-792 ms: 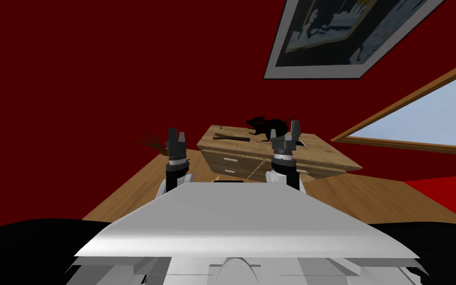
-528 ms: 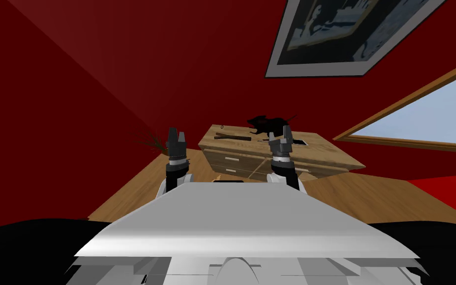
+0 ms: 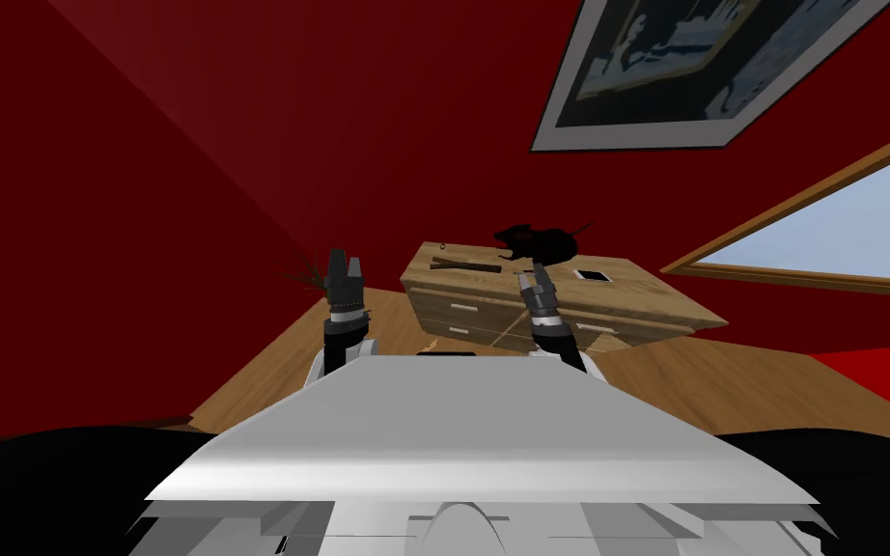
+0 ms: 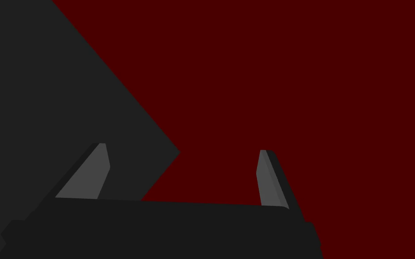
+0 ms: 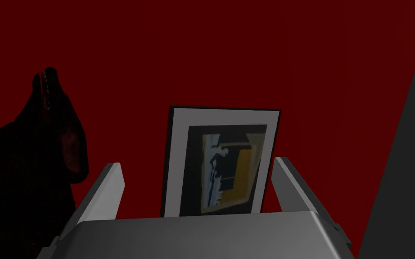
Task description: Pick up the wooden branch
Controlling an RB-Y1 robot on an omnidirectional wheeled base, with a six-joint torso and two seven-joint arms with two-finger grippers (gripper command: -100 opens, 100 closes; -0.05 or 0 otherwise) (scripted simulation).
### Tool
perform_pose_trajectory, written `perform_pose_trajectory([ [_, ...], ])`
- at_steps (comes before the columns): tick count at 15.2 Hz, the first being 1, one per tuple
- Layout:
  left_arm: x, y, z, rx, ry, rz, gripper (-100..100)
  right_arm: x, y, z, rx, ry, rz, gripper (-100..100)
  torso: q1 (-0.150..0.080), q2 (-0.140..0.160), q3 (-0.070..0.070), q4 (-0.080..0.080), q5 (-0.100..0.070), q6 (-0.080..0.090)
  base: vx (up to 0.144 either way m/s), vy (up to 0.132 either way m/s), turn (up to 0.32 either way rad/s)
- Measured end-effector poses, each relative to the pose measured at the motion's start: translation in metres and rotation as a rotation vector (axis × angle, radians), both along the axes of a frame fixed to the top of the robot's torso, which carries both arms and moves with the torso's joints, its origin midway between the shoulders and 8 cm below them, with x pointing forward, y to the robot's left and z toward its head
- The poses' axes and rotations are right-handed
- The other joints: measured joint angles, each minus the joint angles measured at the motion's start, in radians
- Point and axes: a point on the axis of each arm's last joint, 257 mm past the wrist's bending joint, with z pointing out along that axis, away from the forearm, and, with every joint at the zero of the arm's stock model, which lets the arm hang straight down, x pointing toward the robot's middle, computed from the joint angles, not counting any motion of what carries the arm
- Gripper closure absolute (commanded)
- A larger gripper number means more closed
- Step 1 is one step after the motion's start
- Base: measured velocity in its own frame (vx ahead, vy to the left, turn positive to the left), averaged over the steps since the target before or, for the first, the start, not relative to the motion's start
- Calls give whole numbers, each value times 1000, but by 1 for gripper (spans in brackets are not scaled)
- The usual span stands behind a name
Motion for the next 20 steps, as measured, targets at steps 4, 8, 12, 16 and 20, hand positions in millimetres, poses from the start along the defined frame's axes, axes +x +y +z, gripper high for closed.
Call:
perform_pose_trajectory([
  [4, 0, 0, 0, 0, 0, 0, 0, -3, -5, -42, -101, 85, 7, -100, 0, -2, -1, 0, 0, 0, -10, 136, 34],
  [8, 0, 0, 0, 0, 0, 0, 0, -11, -12, -82, -210, 174, 17, -100, 0, -2, -1, 0, 0, 0, 3, 151, 50],
  [12, 0, 0, 0, 0, 0, 0, 0, -25, -25, -123, -316, 260, 30, -100, 0, -2, -1, -1, 0, 0, 6, 139, 60],
  [16, 0, 0, 0, 0, 0, 0, 0, -41, -41, -160, -429, 343, 50, -100, 1, -3, -2, -1, 0, 0, 19, 166, 74],
  [20, 0, 0, 0, 0, 0, 0, 0, -66, -60, -202, -559, 439, 76, -100, 3, -4, -2, -1, 1, 0, 34, 179, 58],
])
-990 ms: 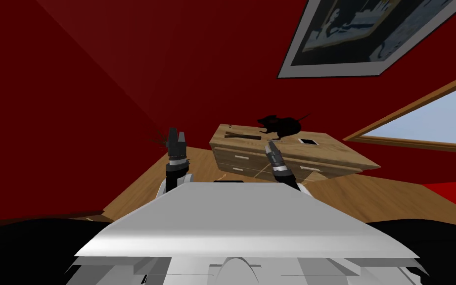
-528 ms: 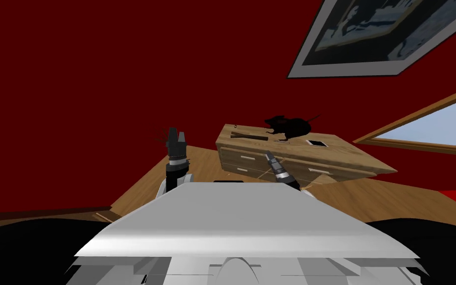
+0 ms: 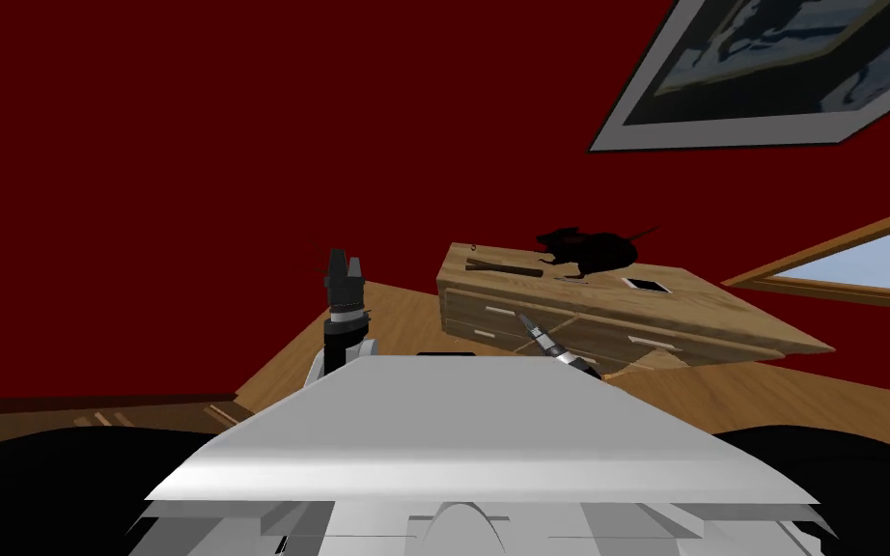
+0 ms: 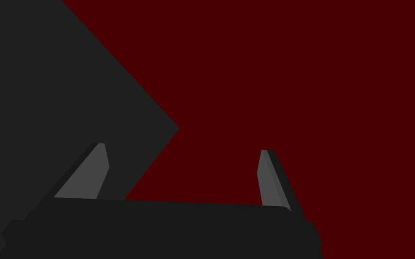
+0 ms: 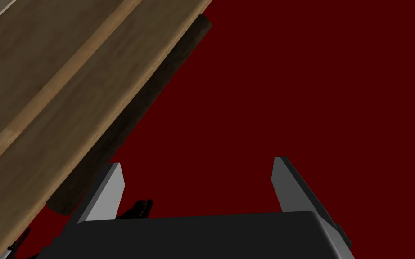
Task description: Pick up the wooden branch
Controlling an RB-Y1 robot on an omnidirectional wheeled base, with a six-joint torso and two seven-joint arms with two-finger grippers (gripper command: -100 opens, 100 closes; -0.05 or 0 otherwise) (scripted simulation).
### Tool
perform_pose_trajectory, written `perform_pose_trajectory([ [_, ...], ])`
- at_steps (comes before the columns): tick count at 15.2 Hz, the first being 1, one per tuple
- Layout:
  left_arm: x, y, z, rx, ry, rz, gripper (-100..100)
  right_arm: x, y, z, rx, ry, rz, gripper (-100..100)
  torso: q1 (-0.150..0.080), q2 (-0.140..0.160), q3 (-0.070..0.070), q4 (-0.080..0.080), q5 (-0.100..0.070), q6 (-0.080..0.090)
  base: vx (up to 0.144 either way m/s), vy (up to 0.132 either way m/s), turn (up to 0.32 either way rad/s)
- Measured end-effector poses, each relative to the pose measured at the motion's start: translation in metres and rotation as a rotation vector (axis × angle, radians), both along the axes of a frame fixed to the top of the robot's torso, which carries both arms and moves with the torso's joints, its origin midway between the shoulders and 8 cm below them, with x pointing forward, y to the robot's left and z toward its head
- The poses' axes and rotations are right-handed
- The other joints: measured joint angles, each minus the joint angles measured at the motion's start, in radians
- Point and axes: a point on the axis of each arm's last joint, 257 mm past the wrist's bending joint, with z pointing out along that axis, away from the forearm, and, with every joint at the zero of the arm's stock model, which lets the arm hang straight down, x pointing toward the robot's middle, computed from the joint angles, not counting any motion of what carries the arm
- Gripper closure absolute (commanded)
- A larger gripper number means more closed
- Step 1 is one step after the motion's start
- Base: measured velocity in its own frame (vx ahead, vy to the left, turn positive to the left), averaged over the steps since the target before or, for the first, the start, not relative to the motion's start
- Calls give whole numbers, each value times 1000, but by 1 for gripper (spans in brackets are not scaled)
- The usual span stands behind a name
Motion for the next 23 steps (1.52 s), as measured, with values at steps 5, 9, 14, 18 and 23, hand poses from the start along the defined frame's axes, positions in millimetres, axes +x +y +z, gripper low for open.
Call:
perform_pose_trajectory([
  [5, 0, 0, 0, 0, 0, 0, 0, -31, -26, -41, -144, 106, 45, -100, -3, 0, 0, 0, 0, 0, 34, 141, 66],
  [9, 0, 0, 0, 0, 0, 0, 0, -64, -52, -69, -263, 197, 89, -100, -2, 0, 0, 0, 0, 0, 40, 155, 70],
  [14, 0, 0, 0, 0, 0, 0, 0, -103, -88, -95, -411, 300, 157, -100, -3, -2, -1, 0, 0, 0, 56, 132, 62],
  [18, 0, 0, 0, 0, 0, 0, 0, -141, -119, -117, -535, 393, 220, -100, -3, -2, -1, 0, -1, 0, 70, 132, 89],
  [23, 0, 0, 0, 0, 0, 0, 0, -181, -161, -127, -681, 490, 308, -100, -4, -2, -1, 0, 0, 0, 66, 119, 66],
])
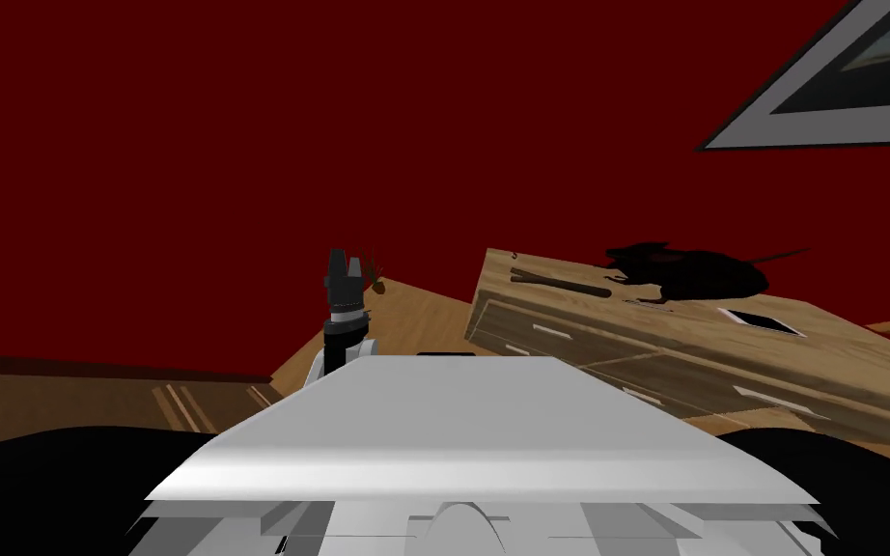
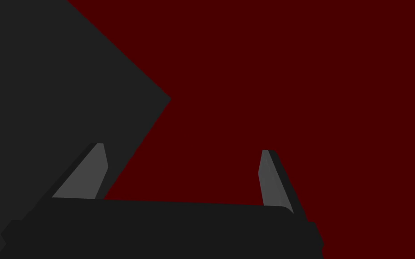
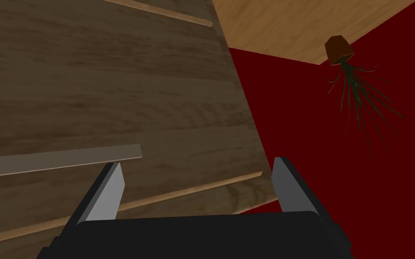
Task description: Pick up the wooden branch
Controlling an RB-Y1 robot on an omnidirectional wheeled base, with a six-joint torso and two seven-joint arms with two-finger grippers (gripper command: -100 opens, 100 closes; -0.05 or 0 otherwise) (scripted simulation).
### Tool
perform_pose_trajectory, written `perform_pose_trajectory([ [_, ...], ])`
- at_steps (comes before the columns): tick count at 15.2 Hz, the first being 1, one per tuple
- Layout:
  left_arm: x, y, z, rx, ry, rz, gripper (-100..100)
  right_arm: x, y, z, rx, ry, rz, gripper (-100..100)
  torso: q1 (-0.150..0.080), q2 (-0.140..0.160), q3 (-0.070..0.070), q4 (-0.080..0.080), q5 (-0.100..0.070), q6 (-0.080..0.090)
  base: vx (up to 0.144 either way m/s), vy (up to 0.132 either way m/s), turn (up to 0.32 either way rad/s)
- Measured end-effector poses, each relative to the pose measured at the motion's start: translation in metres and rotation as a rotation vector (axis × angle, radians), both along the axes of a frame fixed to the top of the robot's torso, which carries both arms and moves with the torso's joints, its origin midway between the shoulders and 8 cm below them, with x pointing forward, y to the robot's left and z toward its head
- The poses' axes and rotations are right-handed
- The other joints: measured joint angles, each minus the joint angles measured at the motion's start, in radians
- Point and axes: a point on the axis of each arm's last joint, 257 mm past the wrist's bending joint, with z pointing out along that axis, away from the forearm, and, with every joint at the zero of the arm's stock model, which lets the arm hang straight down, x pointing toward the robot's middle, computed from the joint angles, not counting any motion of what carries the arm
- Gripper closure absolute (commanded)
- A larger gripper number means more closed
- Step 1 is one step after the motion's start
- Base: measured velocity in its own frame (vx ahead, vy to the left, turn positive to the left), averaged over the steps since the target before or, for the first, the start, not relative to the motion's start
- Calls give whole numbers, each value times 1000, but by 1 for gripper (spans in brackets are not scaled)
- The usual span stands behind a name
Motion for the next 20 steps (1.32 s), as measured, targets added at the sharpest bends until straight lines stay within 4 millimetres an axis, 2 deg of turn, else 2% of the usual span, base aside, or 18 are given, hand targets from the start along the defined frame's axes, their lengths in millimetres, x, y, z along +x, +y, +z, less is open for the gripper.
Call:
perform_pose_trajectory([
  [2, 0, 0, 0, 0, 0, 0, 0, -20, -20, -3, -63, 50, 40, -100, 1, -1, 0, 0, 0, 0, 80, 110, 63],
  [8, 0, 0, 0, 0, 0, 0, 0, -64, -75, 4, -224, 173, 168, -100, -3, -2, -1, -1, -1, -1, 96, 83, 80],
  [14, 0, 0, 0, 0, 0, 0, 0, -98, -129, 19, -377, 290, 291, -100, -3, -4, -2, -1, -1, -1, 111, 70, 85],
  [20, 0, 0, 0, 0, 0, 0, 0, -117, -181, 44, -518, 396, 426, -100, -5, -6, -3, -1, -1, -1, 139, 42, 101],
])
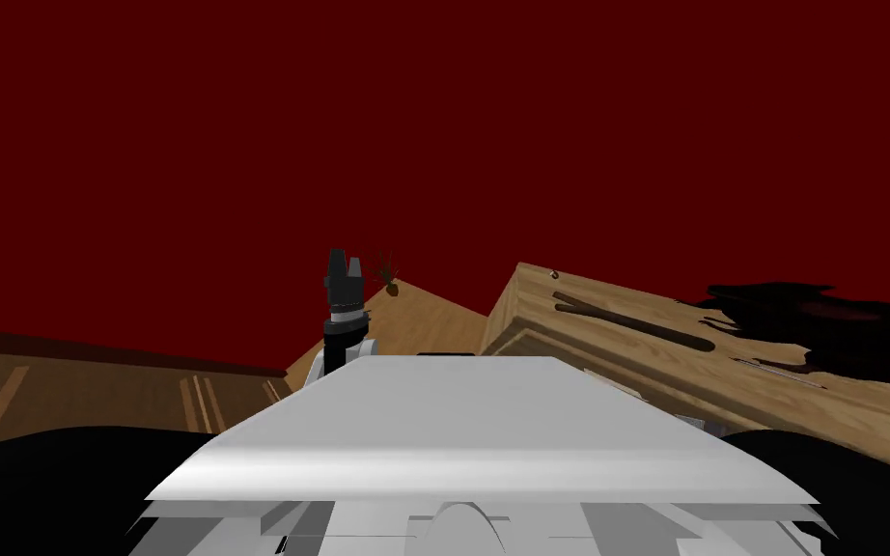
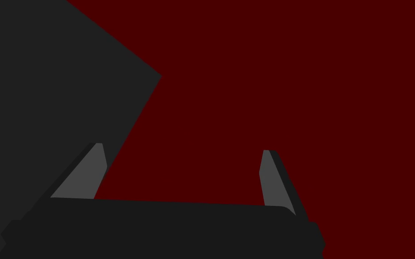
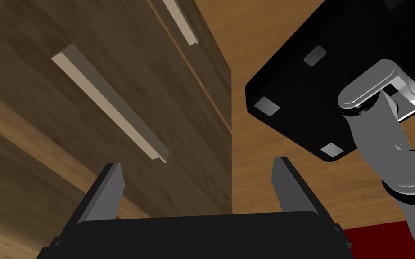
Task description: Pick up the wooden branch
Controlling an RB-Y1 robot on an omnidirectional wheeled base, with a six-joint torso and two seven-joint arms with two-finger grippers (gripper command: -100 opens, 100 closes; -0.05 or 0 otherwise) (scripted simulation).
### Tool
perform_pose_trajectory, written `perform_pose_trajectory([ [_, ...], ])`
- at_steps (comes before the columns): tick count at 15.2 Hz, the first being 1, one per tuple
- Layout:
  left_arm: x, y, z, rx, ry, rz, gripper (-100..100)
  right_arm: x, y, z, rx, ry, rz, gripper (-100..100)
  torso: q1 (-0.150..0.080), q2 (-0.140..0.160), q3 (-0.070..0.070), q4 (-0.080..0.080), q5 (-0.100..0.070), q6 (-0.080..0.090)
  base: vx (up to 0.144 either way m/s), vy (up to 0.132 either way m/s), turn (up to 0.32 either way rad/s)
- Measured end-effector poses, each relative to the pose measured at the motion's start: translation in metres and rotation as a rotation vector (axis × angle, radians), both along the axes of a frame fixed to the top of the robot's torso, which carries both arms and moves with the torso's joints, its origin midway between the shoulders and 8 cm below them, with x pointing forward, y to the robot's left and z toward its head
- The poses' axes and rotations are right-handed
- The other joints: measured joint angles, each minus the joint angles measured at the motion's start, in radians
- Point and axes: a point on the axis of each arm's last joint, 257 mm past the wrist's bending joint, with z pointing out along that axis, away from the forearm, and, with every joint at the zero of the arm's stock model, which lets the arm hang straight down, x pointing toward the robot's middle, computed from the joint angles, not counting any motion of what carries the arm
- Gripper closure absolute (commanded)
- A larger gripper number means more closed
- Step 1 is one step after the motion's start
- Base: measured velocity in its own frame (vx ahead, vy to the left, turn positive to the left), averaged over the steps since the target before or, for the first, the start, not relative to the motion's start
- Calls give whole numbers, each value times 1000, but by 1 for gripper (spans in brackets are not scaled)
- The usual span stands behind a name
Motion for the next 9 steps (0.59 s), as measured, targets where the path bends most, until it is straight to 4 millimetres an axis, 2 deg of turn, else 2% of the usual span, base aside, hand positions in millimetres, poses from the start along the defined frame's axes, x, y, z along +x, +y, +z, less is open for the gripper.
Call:
perform_pose_trajectory([
  [3, 0, 0, 0, 0, 0, 0, 0, -7, -28, 20, -72, 60, 75, -100, -1, -2, -1, 0, 0, -1, 171, 6, 135],
  [6, 0, 0, 0, 0, 0, 0, 0, -11, -56, 39, -141, 116, 152, -100, -4, -4, -2, -1, -1, -1, 193, -31, 147],
  [9, 0, 0, 0, 0, 0, 0, 0, -16, -78, 59, -203, 176, 239, -100, -5, -8, -5, -2, -2, -1, 258, -51, 165],
])
